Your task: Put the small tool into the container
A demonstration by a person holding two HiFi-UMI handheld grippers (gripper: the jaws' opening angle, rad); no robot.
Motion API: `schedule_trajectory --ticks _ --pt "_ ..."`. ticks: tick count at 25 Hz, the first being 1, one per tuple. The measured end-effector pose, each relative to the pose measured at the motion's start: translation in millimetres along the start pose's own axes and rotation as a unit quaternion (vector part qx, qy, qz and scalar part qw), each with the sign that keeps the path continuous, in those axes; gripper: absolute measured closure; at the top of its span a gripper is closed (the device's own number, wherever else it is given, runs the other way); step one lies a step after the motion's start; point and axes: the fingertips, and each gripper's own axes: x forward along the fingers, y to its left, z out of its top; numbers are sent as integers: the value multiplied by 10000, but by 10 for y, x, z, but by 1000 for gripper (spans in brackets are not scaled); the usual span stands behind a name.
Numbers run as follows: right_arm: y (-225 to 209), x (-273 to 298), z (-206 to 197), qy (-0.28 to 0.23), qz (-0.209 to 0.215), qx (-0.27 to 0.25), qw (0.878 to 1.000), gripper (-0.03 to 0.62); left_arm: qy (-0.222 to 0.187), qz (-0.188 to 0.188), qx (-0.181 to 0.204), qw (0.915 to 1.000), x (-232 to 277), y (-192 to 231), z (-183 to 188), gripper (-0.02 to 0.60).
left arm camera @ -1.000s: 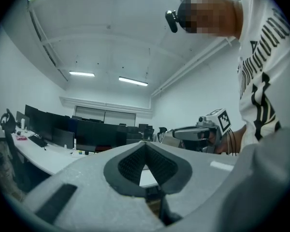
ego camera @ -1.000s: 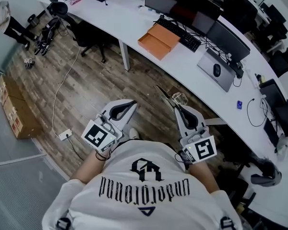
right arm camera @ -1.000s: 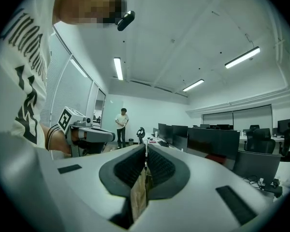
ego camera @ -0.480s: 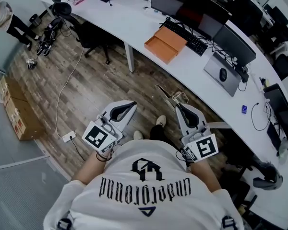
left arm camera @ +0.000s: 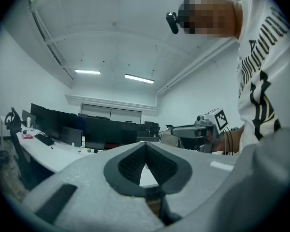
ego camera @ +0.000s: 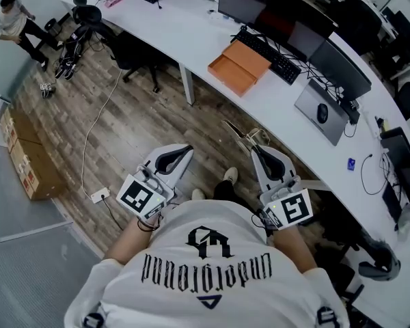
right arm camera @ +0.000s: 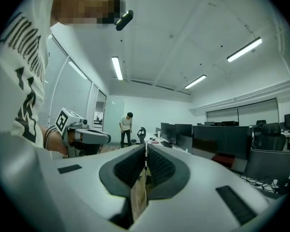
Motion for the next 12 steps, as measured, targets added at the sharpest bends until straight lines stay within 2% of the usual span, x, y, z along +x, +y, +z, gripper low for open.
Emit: schedule_trajectory --ticks 12 --pt "-758 334 -164 196 174 119 9996 568 186 163 -204 9995 708 308 -136 569"
